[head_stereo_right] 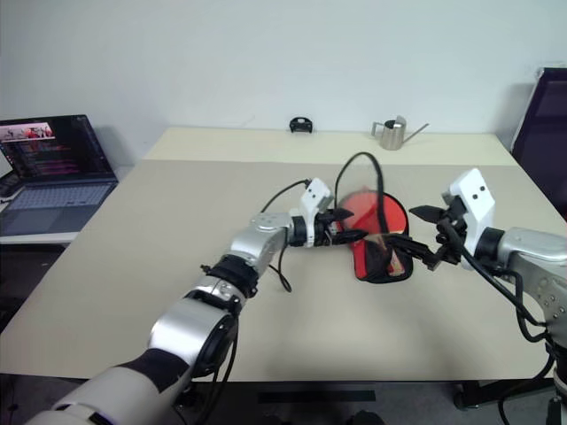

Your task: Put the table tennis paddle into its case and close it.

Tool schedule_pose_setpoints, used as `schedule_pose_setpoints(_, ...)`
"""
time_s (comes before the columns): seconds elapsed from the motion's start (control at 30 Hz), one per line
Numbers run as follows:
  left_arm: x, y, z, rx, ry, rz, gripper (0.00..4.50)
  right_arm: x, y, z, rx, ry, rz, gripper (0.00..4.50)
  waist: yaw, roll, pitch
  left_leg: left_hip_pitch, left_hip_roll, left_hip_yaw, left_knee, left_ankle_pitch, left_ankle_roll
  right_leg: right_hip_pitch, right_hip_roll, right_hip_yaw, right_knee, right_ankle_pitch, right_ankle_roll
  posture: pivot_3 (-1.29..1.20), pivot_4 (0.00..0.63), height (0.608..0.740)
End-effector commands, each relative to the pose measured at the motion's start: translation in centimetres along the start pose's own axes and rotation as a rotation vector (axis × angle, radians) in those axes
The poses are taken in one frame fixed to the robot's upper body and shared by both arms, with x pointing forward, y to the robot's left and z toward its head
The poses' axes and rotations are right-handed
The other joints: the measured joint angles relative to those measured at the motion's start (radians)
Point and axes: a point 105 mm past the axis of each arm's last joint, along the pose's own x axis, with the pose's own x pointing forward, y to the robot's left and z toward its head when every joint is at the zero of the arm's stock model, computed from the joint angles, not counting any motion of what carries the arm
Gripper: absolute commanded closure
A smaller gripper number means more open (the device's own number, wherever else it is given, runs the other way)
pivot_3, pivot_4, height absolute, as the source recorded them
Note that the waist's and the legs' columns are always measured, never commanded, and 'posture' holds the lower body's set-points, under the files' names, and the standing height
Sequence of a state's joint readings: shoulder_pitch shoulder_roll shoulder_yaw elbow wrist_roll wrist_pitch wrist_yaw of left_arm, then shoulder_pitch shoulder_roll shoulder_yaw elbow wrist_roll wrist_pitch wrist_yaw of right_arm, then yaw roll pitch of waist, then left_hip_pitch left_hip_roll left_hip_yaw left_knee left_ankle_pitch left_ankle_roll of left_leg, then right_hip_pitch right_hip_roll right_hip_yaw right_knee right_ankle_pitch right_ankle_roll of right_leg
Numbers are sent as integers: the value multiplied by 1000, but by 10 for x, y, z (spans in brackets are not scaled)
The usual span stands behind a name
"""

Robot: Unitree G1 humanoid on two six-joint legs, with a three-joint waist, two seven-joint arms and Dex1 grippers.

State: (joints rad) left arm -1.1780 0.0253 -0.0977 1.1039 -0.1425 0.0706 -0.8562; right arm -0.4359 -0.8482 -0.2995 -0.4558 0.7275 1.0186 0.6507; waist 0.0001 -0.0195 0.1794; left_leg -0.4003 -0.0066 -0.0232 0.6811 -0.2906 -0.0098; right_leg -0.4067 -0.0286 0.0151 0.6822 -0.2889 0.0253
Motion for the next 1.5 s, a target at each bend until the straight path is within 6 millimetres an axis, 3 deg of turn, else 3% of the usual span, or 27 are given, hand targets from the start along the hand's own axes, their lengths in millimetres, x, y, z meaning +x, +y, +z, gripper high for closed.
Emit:
schedule_pose_setpoints(0.03, 13, -3, 18, 31, -57, 30, 690, -6, 1, 9, -20, -48, -35, 46, 0, 0, 0, 0, 0, 0, 0, 0, 0, 0, 0, 0, 0, 0, 0, 0, 150, 740)
schedule_pose_setpoints(0.37, 1, 11, 24, 65, -93, 78, 690, 2, -13, -2, 28, -54, -133, 46, -4, 0, 0, 1, 0, 0, 0, 0, 0, 0, 1, 1, 2, 0, 0, 0, 150, 740)
schedule_pose_setpoints(0.73, -94, 23, 29, 164, -163, -87, 690, 30, -57, -43, 104, 70, -234, 46, -18, 1, 0, 2, 1, 1, 0, 2, -3, 0, 2, 2, 2, 0, 0, 0, 150, 740)
schedule_pose_setpoints(0.93, -136, 16, 40, 170, -170, -72, 690, 53, -88, -65, 149, 112, -323, 46, -28, 1, -1, 1, 2, 0, 1, 2, -3, 0, 1, 1, 2, 0, 0, 0, 150, 740)
schedule_pose_setpoints(1.13, -151, -7, 58, 167, -193, -113, 690, 70, -96, -82, 166, 157, -317, 46, -27, 1, -1, 1, 1, 0, 1, 3, -4, 0, 0, 1, 2, 0, 0, 0, 150, 740)
schedule_pose_setpoints(1.5, -163, -6, 58, 179, -150, -73, 690, 91, -98, -108, 140, 227, -308, 46, -32, 1, -1, 2, 1, 1, 1, 3, -5, 0, 0, 2, 4, 0, 0, 0, 150, 740)
